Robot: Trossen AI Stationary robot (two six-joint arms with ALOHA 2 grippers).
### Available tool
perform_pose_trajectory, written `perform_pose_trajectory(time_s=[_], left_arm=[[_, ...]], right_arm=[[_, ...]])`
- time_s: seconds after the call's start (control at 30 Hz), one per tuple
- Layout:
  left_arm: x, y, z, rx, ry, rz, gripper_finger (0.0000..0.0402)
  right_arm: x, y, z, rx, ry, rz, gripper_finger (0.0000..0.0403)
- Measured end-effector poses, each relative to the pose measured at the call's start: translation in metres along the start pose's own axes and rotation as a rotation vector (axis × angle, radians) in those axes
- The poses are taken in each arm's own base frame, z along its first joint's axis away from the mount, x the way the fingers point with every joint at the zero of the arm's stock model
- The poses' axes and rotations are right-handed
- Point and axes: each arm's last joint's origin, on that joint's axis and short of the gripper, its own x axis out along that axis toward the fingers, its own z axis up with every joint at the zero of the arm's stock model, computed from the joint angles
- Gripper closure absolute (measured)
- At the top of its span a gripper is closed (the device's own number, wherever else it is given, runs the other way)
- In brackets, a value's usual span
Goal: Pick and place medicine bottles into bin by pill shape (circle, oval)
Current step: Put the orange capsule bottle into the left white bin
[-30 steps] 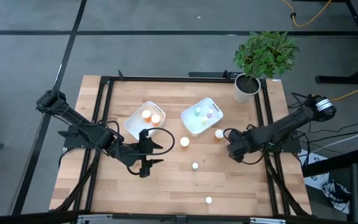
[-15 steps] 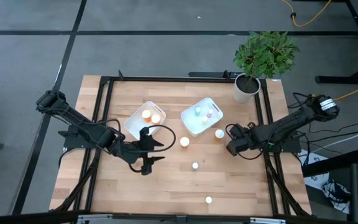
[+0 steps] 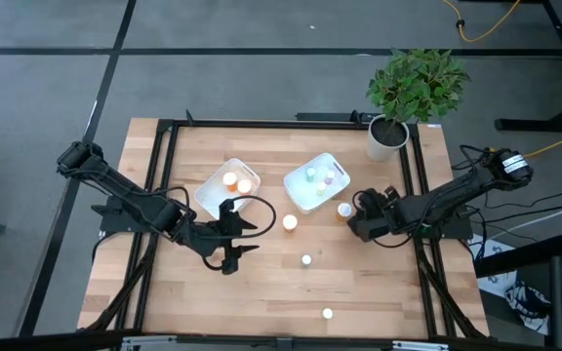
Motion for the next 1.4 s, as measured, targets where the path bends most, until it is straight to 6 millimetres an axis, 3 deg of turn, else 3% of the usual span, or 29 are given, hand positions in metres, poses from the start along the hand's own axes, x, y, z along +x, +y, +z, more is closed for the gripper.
perform_pose_trajectory(time_s=[0.37,0.57,1.4], left_arm=[[0.0,0.0,0.0,0.021,0.0,0.0,0.0168],[0.0,0.0,0.0,0.025,-0.001,-0.001,0.0168],[0.0,0.0,0.0,0.026,-0.001,-0.001,0.0168]], right_arm=[[0.007,-0.002,0.011,-0.012,-0.062,-0.036,0.0226],[0.008,0.007,0.017,-0.1,-0.067,0.064,0.0226],[0.009,0.035,0.024,-0.096,-0.028,0.374,0.0226]])
